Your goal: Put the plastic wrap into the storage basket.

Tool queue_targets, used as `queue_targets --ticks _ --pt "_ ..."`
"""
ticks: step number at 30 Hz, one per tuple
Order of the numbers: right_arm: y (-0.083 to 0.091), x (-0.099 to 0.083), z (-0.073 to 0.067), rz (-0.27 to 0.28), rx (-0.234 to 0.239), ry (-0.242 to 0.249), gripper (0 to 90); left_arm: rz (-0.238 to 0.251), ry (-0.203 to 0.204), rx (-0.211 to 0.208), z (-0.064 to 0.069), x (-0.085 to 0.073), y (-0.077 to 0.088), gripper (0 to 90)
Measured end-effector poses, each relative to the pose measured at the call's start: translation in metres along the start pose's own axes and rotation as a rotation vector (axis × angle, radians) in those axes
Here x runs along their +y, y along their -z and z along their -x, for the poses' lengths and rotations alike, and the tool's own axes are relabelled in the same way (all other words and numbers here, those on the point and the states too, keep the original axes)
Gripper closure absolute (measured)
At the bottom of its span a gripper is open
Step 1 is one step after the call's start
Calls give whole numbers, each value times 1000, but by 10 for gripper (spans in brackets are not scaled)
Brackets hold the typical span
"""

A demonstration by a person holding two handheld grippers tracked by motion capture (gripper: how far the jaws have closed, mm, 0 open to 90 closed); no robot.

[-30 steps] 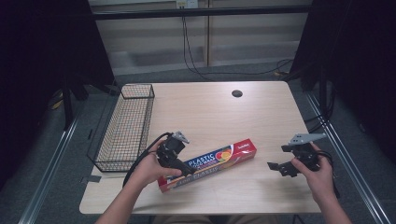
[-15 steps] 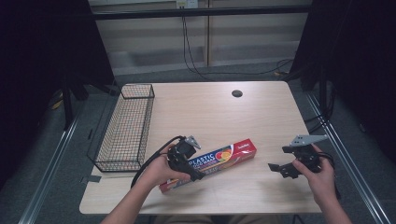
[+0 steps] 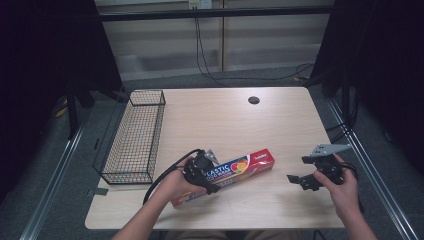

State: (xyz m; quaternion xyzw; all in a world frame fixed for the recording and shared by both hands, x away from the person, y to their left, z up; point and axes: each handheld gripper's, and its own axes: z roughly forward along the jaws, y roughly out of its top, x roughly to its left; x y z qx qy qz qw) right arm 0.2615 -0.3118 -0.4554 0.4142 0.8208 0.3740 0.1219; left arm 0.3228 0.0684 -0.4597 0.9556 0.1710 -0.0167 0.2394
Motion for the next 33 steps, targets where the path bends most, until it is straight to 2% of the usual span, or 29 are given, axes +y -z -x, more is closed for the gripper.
queue_targets --ticks 1,5,6,8,9,10,11,12,13,14,15,18,19,22,26,33 --pt "0 0 0 2 0 0 60 26 33 0 1 -1 -1 294" --pt "0 0 1 5 3 3 60 30 26 0 -1 -1 -1 326" --pt "0 0 0 3 1 1 61 23 19 -4 -2 0 -3 325" --pt "0 1 0 2 -2 0 61 21 35 -1 -1 0 -4 322" --pt "0 1 0 7 4 1 61 -6 14 2 -2 2 -6 319" --pt "0 1 0 6 3 3 61 10 36 -1 -1 3 -8 320" --pt "0 1 0 4 2 4 61 -20 9 0 -3 4 -7 325" --pt "-1 1 0 5 5 5 62 -12 30 1 -2 4 -9 329" --pt "-1 1 0 3 2 5 62 -40 9 4 -4 5 -9 333" --pt "-1 1 0 3 2 5 62 -40 9 4 -4 5 -9 332" --pt "-1 1 0 4 1 4 62 -27 43 4 -2 6 -12 330" --pt "0 1 0 8 -2 3 63 -34 34 9 -2 8 -14 328" --pt "0 1 0 10 1 2 63 -49 11 16 -2 8 -14 338" --pt "0 1 0 11 -1 0 63 -45 19 27 1 9 -14 365" --pt "1 1 1 9 4 4 63 -62 -18 46 3 11 -14 395" --pt "-1 1 0 10 8 6 64 -59 -3 50 6 11 -14 413"
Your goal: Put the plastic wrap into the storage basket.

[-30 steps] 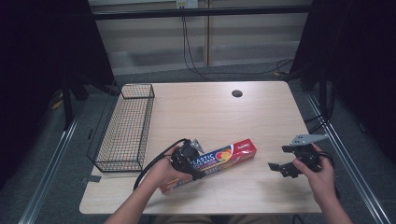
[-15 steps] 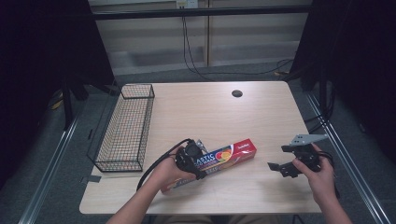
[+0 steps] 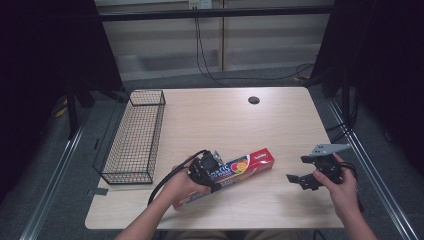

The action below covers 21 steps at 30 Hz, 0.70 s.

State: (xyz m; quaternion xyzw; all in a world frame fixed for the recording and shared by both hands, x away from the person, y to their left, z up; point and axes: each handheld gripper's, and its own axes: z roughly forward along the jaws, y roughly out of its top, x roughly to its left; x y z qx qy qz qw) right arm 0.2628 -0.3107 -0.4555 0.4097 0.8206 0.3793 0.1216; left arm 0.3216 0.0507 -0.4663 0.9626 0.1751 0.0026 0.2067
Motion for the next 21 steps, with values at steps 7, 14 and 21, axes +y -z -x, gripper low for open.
queue_targets --ticks 7,14,21 --pt "3 1 0 16 0 -5 64 -2 27 19 1 0 9 420" --pt "3 0 2 24 -3 -12 64 -27 60 11 -6 -3 17 428" --pt "4 1 1 31 -2 -14 64 -15 102 26 -14 -1 31 430"
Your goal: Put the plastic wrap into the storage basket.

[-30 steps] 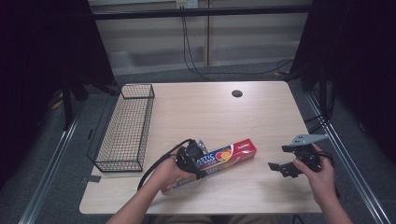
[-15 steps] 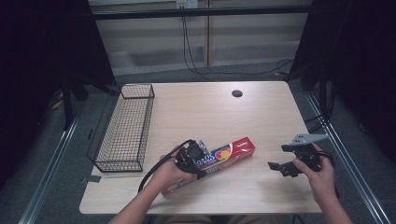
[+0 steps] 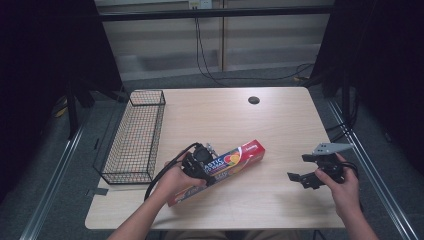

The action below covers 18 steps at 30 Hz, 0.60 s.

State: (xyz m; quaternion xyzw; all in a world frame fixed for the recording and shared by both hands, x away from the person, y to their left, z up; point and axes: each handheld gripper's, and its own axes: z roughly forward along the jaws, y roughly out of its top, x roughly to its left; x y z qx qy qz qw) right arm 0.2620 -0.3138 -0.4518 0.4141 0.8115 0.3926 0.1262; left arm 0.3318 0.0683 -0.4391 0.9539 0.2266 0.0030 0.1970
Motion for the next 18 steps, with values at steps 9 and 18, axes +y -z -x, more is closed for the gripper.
queue_targets --ticks 9,18 --pt "0 0 0 4 4 3 64 30 59 12 -9 -1 15 429" --pt "1 0 -1 10 7 5 64 49 103 19 -18 -3 33 428"
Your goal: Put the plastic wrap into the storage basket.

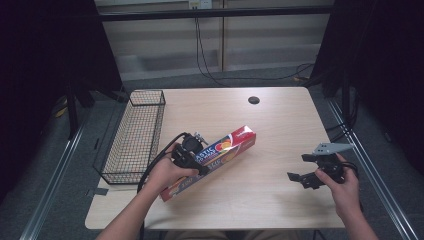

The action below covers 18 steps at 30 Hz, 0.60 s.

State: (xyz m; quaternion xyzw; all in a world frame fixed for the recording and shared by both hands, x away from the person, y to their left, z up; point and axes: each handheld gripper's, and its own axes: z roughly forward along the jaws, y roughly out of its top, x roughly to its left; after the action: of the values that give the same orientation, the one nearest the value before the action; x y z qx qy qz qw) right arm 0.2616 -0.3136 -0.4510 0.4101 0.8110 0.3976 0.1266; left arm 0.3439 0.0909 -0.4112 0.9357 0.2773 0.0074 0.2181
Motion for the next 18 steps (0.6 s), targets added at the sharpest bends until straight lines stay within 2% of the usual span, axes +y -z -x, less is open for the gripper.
queue_targets --ticks 15,18 --pt "0 0 0 8 -3 -2 64 21 54 26 -15 -3 24 427" --pt "0 0 0 10 -7 -7 64 15 55 31 -18 -2 29 427"
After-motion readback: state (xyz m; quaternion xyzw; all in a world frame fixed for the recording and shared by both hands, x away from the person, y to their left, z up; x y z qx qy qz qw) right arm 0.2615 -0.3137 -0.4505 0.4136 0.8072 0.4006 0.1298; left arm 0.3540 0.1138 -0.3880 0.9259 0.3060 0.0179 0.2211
